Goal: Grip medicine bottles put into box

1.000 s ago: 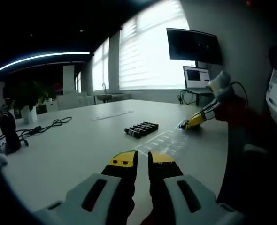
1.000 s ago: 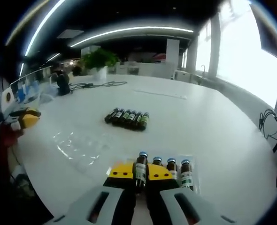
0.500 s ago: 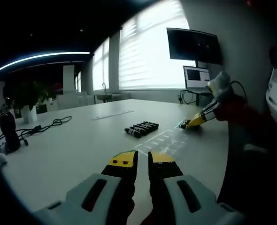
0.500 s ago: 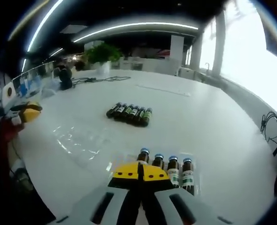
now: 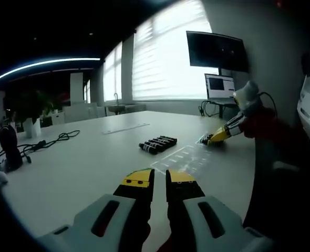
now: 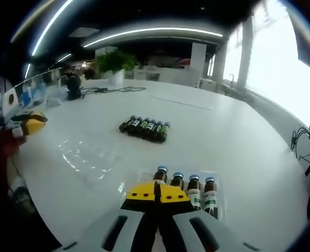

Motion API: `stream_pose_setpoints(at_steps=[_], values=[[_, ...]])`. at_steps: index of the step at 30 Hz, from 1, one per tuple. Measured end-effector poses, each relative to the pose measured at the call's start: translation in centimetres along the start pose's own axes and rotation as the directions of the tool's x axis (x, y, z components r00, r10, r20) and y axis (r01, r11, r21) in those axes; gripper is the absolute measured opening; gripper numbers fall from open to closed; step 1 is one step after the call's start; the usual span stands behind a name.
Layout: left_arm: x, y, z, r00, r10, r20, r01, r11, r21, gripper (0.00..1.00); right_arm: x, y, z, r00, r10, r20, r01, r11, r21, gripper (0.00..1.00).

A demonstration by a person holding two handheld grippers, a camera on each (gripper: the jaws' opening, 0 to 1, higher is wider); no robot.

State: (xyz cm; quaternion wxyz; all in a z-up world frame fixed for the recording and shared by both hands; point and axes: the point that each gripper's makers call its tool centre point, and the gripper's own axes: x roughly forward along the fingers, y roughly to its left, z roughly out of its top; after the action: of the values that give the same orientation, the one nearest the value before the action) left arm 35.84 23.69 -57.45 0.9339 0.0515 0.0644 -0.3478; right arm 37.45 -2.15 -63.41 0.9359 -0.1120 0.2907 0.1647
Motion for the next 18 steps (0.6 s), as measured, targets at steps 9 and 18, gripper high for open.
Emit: stream_pose_setpoints(at_steps=[9,18], values=[[0.0,0.0,0.1,1.0,0.001,0.002,-0.001,1.0,0.002,0.03,0.0,-0.2,0.6,0.998,-0.049,0.049,0.045,0.997,0.063,0.0],[-0.1,0.2,0.1,1.0,0.007,0.004,-0.007,1.0,0.001,0.03,-0.2,-0.7,0.9,0.996,-0.069,0.064,0.064,0.995,0.082,0.0]])
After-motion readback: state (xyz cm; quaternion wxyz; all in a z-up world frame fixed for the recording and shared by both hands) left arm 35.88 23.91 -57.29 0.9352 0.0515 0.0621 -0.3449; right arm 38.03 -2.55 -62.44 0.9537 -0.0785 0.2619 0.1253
